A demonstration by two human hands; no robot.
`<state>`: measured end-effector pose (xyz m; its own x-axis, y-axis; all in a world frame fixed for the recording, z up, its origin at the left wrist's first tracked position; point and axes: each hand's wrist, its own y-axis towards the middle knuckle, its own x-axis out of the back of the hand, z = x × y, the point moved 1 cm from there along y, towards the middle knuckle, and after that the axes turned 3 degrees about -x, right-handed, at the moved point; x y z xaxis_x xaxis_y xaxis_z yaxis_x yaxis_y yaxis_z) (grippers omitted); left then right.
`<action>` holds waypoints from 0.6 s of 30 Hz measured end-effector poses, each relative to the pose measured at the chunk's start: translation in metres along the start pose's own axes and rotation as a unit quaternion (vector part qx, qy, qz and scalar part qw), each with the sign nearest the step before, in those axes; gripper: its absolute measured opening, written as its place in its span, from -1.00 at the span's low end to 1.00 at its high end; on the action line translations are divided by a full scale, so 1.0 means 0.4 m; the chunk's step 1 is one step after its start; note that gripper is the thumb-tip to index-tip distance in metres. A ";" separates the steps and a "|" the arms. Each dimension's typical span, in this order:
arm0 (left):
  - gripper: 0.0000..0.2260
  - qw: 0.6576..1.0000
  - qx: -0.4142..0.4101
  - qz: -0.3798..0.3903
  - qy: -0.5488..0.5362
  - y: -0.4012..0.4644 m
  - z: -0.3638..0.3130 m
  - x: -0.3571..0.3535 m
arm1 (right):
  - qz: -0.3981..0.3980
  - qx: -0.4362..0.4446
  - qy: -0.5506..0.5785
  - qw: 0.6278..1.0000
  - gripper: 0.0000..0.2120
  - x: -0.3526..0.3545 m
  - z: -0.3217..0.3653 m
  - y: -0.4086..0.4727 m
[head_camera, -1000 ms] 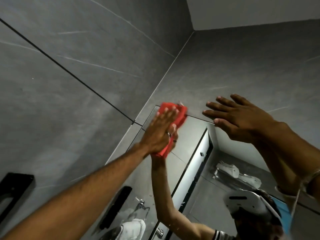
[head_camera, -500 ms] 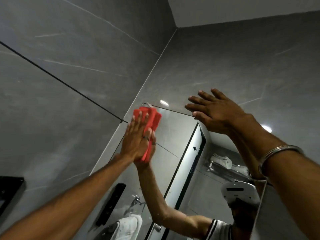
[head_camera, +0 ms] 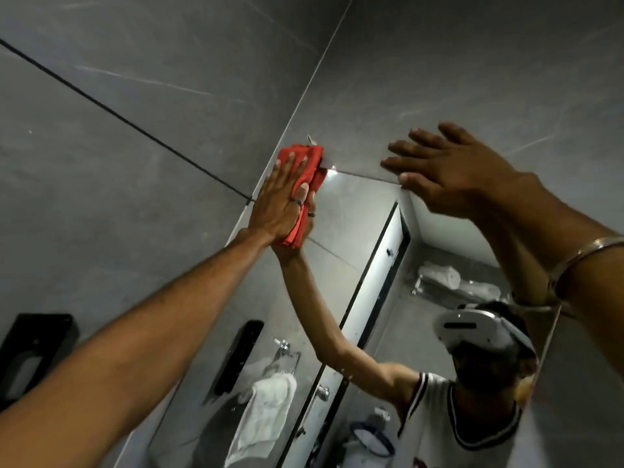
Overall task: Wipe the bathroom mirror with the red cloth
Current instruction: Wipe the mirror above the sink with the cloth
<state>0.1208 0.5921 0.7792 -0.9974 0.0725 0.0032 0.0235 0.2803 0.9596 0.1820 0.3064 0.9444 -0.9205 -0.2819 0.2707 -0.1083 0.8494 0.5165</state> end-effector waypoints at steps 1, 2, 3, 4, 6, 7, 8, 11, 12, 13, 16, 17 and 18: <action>-0.50 1.000 -0.006 0.003 0.007 -0.033 0.007 0.000 | 0.003 -0.005 0.004 1.000 -0.41 0.008 0.005 0.000; -0.49 1.000 -0.008 0.015 0.015 -0.081 0.021 0.005 | 0.012 -0.013 0.015 1.000 -0.39 0.011 0.021 -0.002; -0.48 1.000 -0.007 0.022 0.021 -0.135 0.038 0.008 | 0.017 -0.023 0.027 0.999 -0.36 0.012 0.037 -0.004; -0.46 0.999 -0.004 0.022 0.025 -0.186 0.051 0.008 | 0.017 -0.034 0.033 0.999 -0.33 0.018 0.052 -0.006; -0.44 0.999 0.008 0.032 0.032 -0.300 0.078 0.015 | 0.013 -0.040 0.039 0.998 -0.31 0.019 0.114 -0.016; -0.44 0.998 0.020 0.039 0.033 -0.363 0.093 0.018 | 0.009 -0.033 0.036 0.999 -0.31 0.018 0.156 -0.026; -0.44 0.998 0.036 0.043 0.036 -0.426 0.104 0.019 | 0.003 -0.027 0.036 0.999 -0.32 0.015 0.198 -0.042; -0.42 0.994 0.076 0.064 0.044 -0.597 0.136 0.027 | 0.002 0.001 0.047 0.999 -0.35 0.003 0.322 -0.103; -0.38 0.992 0.088 0.080 0.046 -0.645 0.143 0.034 | 0.007 0.010 0.052 0.999 -0.35 -0.005 0.357 -0.135; -0.36 0.990 0.100 0.093 0.047 -0.682 0.148 0.039 | 0.009 0.017 0.055 0.998 -0.34 -0.016 0.389 -0.173; -0.36 0.986 0.118 0.106 0.051 -0.714 0.137 0.054 | 0.016 0.020 0.043 0.999 -0.34 -0.042 0.449 -0.304; -0.33 0.985 0.123 0.111 0.054 -0.712 0.122 0.057 | 0.011 0.006 0.044 0.999 -0.35 -0.048 0.455 -0.356; -0.29 0.983 0.133 0.115 0.057 -0.706 0.110 0.059 | 0.001 -0.014 0.045 0.999 -0.36 -0.055 0.455 -0.405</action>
<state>0.0937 0.5566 0.4960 -0.9644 0.0602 0.2576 0.2516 0.5101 0.8225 0.1513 0.2562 0.7069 -0.8830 -0.3197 0.3437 -0.0935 0.8374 0.5385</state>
